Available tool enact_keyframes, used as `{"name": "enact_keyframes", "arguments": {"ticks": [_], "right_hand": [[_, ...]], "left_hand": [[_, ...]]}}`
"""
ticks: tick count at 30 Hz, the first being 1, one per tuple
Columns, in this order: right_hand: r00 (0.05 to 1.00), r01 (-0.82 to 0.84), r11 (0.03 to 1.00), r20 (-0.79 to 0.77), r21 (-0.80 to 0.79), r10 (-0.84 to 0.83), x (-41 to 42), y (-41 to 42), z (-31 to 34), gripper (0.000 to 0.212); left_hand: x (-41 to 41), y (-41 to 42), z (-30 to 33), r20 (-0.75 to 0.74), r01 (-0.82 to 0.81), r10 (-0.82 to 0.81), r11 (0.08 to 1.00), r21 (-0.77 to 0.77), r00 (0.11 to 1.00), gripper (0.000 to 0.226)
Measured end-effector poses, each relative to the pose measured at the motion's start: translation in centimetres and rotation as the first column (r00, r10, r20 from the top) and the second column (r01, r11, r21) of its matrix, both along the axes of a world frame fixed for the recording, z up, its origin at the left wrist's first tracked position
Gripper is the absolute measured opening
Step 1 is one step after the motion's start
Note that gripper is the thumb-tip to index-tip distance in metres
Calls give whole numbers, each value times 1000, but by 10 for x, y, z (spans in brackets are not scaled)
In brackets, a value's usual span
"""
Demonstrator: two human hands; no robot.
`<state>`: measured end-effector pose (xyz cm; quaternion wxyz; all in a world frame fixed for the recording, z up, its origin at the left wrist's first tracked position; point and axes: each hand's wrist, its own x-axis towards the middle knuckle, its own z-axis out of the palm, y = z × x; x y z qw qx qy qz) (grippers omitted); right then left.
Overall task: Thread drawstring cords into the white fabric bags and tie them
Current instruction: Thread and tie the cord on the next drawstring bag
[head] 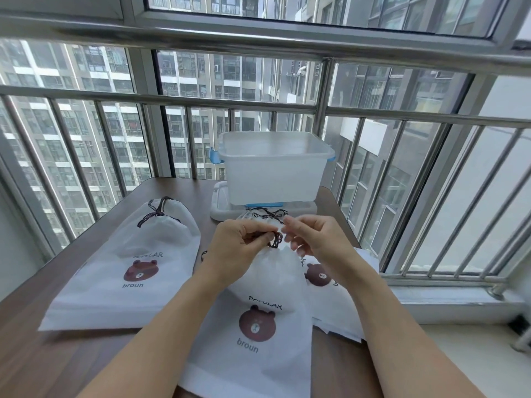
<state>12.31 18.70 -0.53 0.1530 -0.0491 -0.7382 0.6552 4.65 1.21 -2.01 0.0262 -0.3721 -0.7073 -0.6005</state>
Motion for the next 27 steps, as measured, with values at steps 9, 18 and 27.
{"name": "enact_keyframes", "arguments": {"ticks": [9, 18, 27], "right_hand": [[986, -103, 994, 134, 37, 97, 1, -7, -9, 29], [997, -51, 993, -53, 102, 57, 0, -13, -8, 23], [995, 10, 983, -99, 184, 9, -2, -13, -11, 10]], "left_hand": [[1, 0, 1, 92, 17, -15, 1000, -20, 996, 24], [0, -1, 4, 216, 121, -140, 988, 100, 966, 22], [-5, -6, 6, 281, 137, -155, 987, 82, 947, 19]]}}
